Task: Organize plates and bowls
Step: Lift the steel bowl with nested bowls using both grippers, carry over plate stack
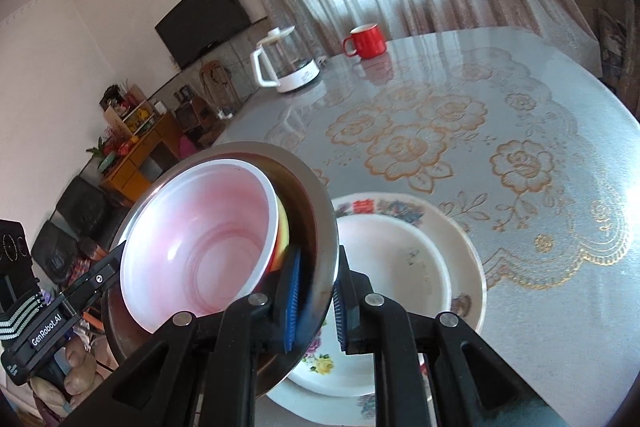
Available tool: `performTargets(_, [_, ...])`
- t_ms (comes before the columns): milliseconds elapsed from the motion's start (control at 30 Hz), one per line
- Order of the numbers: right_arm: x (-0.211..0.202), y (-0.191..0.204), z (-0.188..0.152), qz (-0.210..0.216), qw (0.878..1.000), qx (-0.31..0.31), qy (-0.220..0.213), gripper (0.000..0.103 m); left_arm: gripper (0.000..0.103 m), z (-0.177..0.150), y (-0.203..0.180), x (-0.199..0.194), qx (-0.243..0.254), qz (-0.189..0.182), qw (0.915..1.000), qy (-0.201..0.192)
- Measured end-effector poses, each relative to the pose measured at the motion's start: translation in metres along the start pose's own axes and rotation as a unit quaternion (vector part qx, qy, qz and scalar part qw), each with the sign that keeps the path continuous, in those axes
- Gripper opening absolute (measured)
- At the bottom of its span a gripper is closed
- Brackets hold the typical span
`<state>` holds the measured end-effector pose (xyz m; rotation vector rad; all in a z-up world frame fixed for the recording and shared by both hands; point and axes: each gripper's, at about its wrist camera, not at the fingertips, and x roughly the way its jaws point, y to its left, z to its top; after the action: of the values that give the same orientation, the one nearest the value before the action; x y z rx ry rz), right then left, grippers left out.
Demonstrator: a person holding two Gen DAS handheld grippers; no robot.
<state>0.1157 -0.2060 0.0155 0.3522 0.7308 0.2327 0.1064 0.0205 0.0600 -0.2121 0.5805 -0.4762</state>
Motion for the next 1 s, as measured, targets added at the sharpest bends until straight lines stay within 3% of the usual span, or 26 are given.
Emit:
performTargets(267, [-0.028,-0.021,0.008,-0.028,0.999,0.015,-0.036,0.014,0.021,0.008,-0.022,0.026,0.014,-0.036,0.9988,0.029])
performTargets(800, [0.006,-0.056,-0.016,-0.077,0.996,0.034,0.029,0.015,0.021,-0.038,-0.009,0.083,-0.002,-0.005,0.9928,0.119])
performTargets(1000, [0.017,-0.060,-0.024,-0.094,0.994,0.029,0.052,0.015,0.021,-0.047,-0.008,0.085,-0.002,0.000,0.9916,0.129])
